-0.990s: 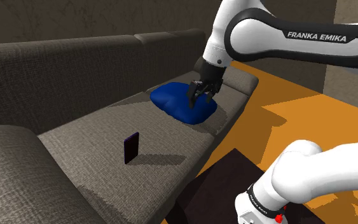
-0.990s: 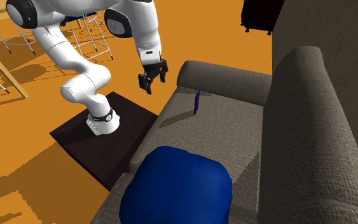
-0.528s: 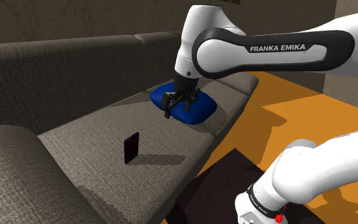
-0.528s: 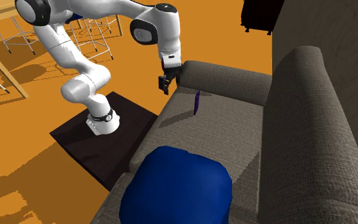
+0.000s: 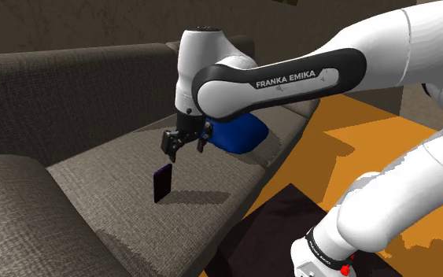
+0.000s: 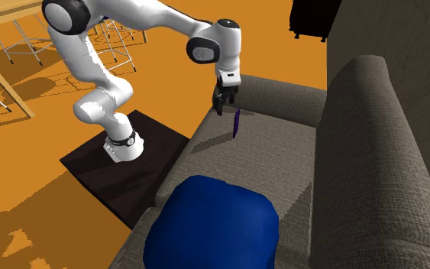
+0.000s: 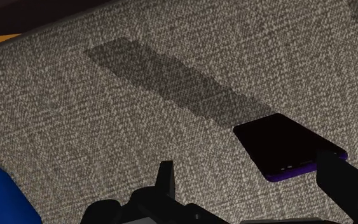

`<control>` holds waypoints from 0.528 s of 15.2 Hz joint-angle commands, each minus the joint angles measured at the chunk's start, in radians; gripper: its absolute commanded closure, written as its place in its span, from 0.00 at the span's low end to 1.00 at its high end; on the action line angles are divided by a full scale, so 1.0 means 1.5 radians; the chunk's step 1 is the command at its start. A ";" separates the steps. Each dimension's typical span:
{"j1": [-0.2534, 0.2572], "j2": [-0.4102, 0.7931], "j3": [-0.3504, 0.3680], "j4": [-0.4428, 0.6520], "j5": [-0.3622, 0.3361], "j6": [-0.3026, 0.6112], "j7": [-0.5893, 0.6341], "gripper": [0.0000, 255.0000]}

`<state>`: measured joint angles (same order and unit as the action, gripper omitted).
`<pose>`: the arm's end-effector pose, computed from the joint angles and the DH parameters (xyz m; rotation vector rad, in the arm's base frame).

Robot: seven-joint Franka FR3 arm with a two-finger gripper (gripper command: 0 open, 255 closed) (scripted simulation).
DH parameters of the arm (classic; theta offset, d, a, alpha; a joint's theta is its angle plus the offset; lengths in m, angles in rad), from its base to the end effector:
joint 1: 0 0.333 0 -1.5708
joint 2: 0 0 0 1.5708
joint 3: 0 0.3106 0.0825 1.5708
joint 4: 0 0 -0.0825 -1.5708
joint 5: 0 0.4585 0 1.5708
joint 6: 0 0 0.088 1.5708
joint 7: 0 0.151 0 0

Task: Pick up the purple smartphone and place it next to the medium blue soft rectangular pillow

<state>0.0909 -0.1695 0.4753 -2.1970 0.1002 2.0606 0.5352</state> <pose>0.4772 0.3133 0.3660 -3.1230 0.0324 -0.0125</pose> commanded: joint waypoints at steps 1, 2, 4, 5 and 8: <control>0.003 0.056 0.021 0.034 -0.028 0.017 0.042 0.00; 0.006 0.083 0.030 0.050 -0.044 0.023 0.062 0.00; 0.016 0.140 0.042 0.087 -0.080 0.033 0.103 0.00; 0.021 0.160 0.045 0.101 -0.093 0.036 0.118 0.00; 0.024 0.173 0.043 0.087 -0.102 0.061 0.124 0.00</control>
<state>0.1255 0.0791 0.5405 -2.0634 -0.0450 2.1383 0.7167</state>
